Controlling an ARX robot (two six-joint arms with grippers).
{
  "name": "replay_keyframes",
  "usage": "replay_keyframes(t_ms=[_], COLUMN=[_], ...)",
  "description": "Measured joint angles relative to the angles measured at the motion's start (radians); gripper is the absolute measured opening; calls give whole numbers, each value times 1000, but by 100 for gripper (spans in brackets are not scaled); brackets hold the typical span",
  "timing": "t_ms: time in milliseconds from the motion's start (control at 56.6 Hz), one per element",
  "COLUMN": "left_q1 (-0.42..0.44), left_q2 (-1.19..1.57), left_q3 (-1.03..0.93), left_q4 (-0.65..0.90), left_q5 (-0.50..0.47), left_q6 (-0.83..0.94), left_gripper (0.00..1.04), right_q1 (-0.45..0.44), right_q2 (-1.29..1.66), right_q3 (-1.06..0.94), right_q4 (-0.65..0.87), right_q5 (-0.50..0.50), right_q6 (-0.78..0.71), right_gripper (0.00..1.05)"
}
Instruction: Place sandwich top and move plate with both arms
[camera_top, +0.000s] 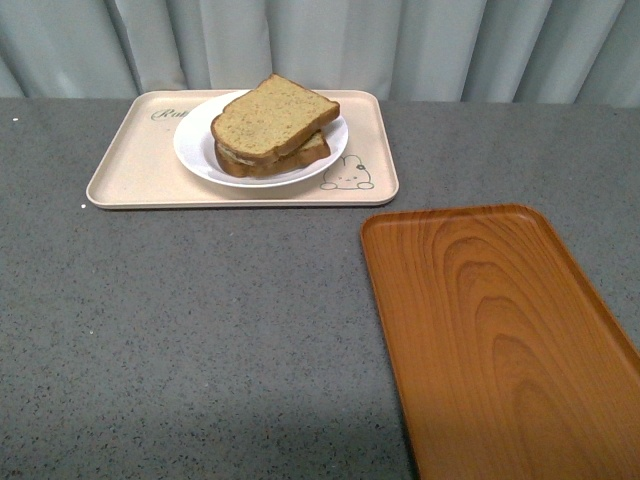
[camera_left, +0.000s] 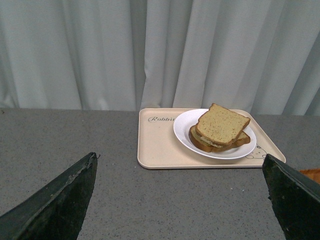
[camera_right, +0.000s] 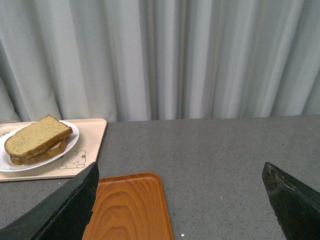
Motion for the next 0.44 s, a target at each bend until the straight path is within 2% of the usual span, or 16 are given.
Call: replay_keyframes(t_ms=[442], left_q1=[0], left_q2=[0], left_q3=[0], left_q4=[0], left_q5=[0], left_q6=[0], left_gripper=[98], right_q1=[0], right_q2=[0], right_q3=[0], right_q4=[0], right_q5=[0], right_q6=[0], right_gripper=[96])
